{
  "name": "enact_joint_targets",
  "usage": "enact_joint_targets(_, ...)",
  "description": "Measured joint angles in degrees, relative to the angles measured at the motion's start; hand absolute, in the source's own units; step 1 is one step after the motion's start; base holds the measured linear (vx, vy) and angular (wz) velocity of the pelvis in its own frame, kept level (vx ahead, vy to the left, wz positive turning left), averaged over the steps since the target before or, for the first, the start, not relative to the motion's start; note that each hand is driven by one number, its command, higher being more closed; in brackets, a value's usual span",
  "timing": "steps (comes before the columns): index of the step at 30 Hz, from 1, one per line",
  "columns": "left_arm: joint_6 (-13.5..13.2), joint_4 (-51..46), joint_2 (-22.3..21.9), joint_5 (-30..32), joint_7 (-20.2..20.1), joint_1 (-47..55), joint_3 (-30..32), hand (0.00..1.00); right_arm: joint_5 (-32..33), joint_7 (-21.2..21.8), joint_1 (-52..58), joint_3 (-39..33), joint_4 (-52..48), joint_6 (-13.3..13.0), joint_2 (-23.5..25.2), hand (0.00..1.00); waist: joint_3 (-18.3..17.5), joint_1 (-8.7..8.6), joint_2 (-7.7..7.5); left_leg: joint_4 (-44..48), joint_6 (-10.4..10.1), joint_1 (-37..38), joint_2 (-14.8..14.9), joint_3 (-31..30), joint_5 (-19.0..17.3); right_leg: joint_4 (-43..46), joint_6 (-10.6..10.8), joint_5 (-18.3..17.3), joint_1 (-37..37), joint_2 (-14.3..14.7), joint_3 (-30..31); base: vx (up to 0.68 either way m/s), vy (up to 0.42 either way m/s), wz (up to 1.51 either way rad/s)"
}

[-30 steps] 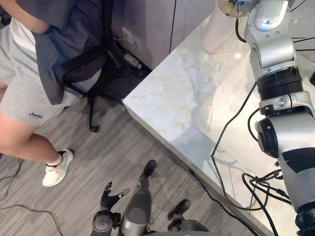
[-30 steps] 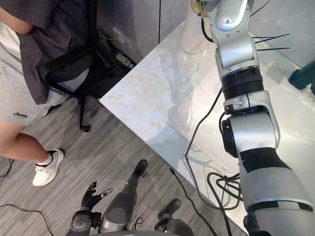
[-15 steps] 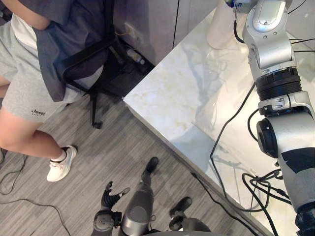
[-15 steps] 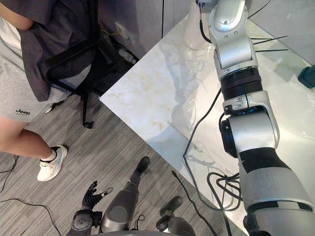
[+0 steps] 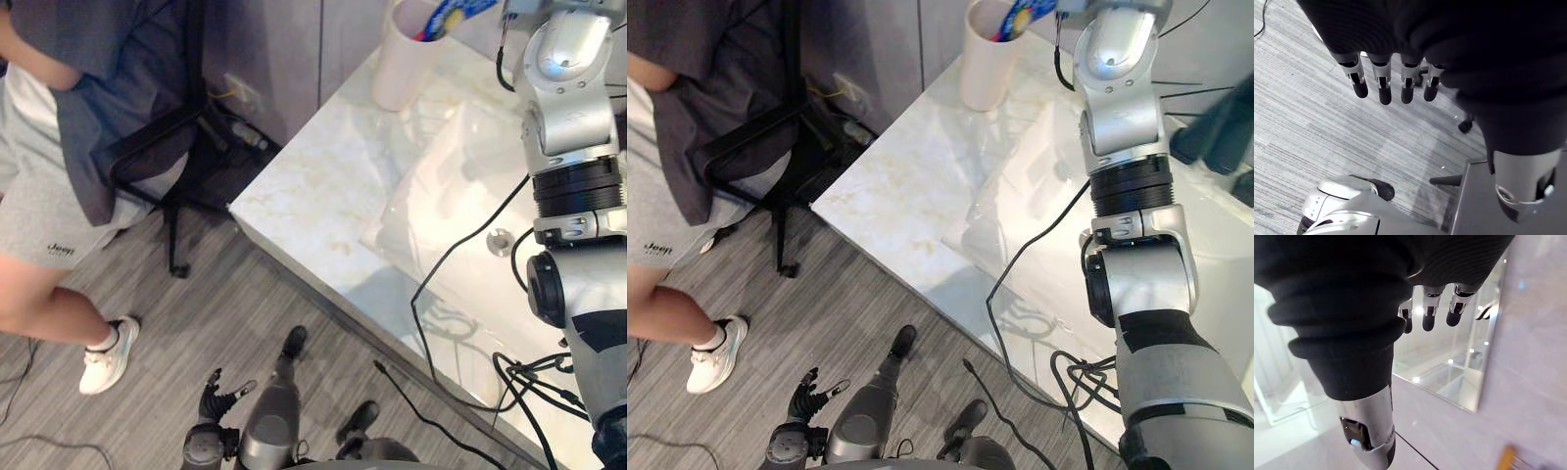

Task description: Organize washtable

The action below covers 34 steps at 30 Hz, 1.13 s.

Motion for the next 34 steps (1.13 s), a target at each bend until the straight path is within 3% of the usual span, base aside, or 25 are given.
enact_joint_targets(4,0.1,2.1,0.4,0.0,0.0,0.2,1.1,0.0,-0.4,0.9,7.8,-2.8,-8.3,-1.4,-5.4,0.0,-3.8,-2.4,-1.51,0.0,0.0,1.4,0.2,2.4,0.0,0.0,-0.1,0.2,0.3,-0.3,2.0,-0.01,0.02,-0.27)
enact_joint_targets(7,0.2,2.3,0.4,0.3,0.0,0.2,1.9,0.0,-2.3,-0.2,19.2,-17.1,-15.3,-3.6,-7.5,0.0,-6.2,-4.98,-1.82,0.0,0.0,3.3,0.6,4.3,0.0,0.0,-0.3,0.4,1.1,-0.3,3.8,-0.04,0.01,-0.35)
enact_joint_targets(9,0.3,3.8,0.0,0.6,0.0,0.5,2.2,0.0,-2.2,-2.2,28.4,-30.7,-16.2,-4.9,-7.6,0.0,-8.8,-7.02,-0.87,-0.1,0.2,4.4,1.4,6.1,-1.3,0.5,-0.2,0.3,0.9,-0.2,5.7,-0.07,0.014,-0.41)
enact_joint_targets(10,0.3,4.5,0.0,0.7,0.0,0.5,2.3,0.0,-2.2,-3.0,31.2,-34.4,-16.3,-5.2,-7.5,0.0,-9.2,-7.21,-0.66,-0.1,0.2,4.9,1.5,6.9,-1.7,0.5,-0.1,0.1,0.9,-0.2,6.4,-0.06,0.028,-0.57)
enact_joint_targets(12,0.5,5.0,-0.5,0.9,0.0,1.7,3.3,0.0,-0.9,-5.3,44.0,-48.6,-16.1,-6.4,-4.4,0.0,-11.4,-9.08,-0.24,-0.4,0.3,6.0,1.5,9.0,-2.5,0.6,-0.3,-0.2,0.4,-0.5,8.3,-0.05,0.029,-0.59)
enact_joint_targets(13,0.5,5.4,-0.8,1.0,-0.1,2.1,4.0,0.0,-0.5,-5.8,47.3,-51.7,-16.0,-6.6,-2.8,0.0,-12.2,-9.89,-0.17,-0.4,0.2,6.0,1.6,9.6,-2.6,0.8,-0.3,-0.2,0.1,-0.5,8.4,-0.01,0.006,-0.49)
enact_joint_targets(15,1.3,6.7,-1.5,1.0,-0.1,2.9,6.2,0.0,1.3,-8.3,59.1,-60.6,-14.1,-6.5,5.8,0.0,-13.0,-12.25,0.46,-0.4,0.2,7.3,1.9,11.0,-3.0,1.4,-0.1,0.1,0.0,-0.5,9.7,0.03,-0.011,-0.43)
enact_joint_targets(17,1.4,6.7,-2.1,1.5,-0.1,3.4,7.4,0.0,1.1,-9.3,68.3,-62.0,-10.8,-5.2,13.2,0.0,-13.5,-13.63,0.93,-0.4,-0.1,8.1,2.4,12.2,-3.3,1.4,-0.2,0.3,0.0,-0.3,10.8,0.02,-0.025,-0.41)
enact_joint_targets(19,1.5,6.5,-3.5,1.8,-0.1,3.4,9.2,0.0,1.1,-9.0,79.0,-59.6,-6.8,-2.0,24.3,0.0,-13.9,-13.61,1.39,-0.4,-0.4,9.2,3.2,13.8,-3.8,1.6,-0.2,0.3,0.1,-0.1,11.2,0.02,-0.039,-0.41)
enact_joint_targets(21,1.5,6.3,-4.0,1.8,-0.1,3.4,9.2,0.0,1.1,-8.7,83.0,-57.2,-5.1,0.3,29.8,0.0,-14.3,-13.51,2.06,-0.1,-0.4,9.6,3.5,14.6,-4.0,1.7,-0.3,0.3,0.2,-0.2,11.2,0.02,-0.018,-0.17)
enact_joint_targets(24,1.5,4.2,-6.2,1.8,-0.1,3.6,9.0,0.0,2.7,-5.2,89.2,-47.7,2.3,3.6,38.6,0.0,-14.6,-13.31,3.65,-0.1,-0.4,11.7,3.9,16.1,-4.6,2.7,-0.3,0.2,1.6,-0.4,11.2,0.0,-0.013,-0.11)
enact_joint_targets(25,1.5,3.8,-7.3,1.6,-0.3,3.3,8.8,0.0,4.6,-2.1,90.1,-42.5,7.1,4.0,41.2,0.0,-14.8,-13.01,3.95,-0.1,-0.5,12.7,3.9,16.4,-4.8,3.3,0.0,-0.5,2.1,-0.5,11.1,-0.04,-0.013,-0.08)
enact_joint_targets(28,1.8,3.9,-8.4,1.2,-1.3,2.2,7.3,0.0,6.6,4.1,89.8,-34.4,17.7,4.2,42.5,0.0,-14.7,-12.42,3.94,-0.4,-0.2,13.1,3.7,16.5,-5.6,4.5,-0.5,-1.4,2.0,-0.9,9.9,-0.05,0.001,-0.01)
enact_joint_targets(30,1.8,4.1,-8.3,1.2,-1.2,1.7,5.7,0.0,6.7,7.3,89.7,-33.8,22.7,4.1,42.4,0.0,-14.7,-11.56,4.02,-0.4,0.0,13.0,3.3,16.5,-5.8,4.5,-0.4,-1.4,2.1,-1.4,9.4,0.0,0.0,0.0)
enact_joint_targets(34,1.8,4.5,-7.9,1.2,-1.2,1.6,5.6,0.0,6.7,11.7,89.8,-33.8,31.1,5.0,42.4,0.0,-14.6,-11.49,3.8,-0.4,0.0,13.0,3.0,16.1,-5.7,4.5,-0.2,-1.4,2.4,-1.7,9.1,0.03,0.005,0.05)
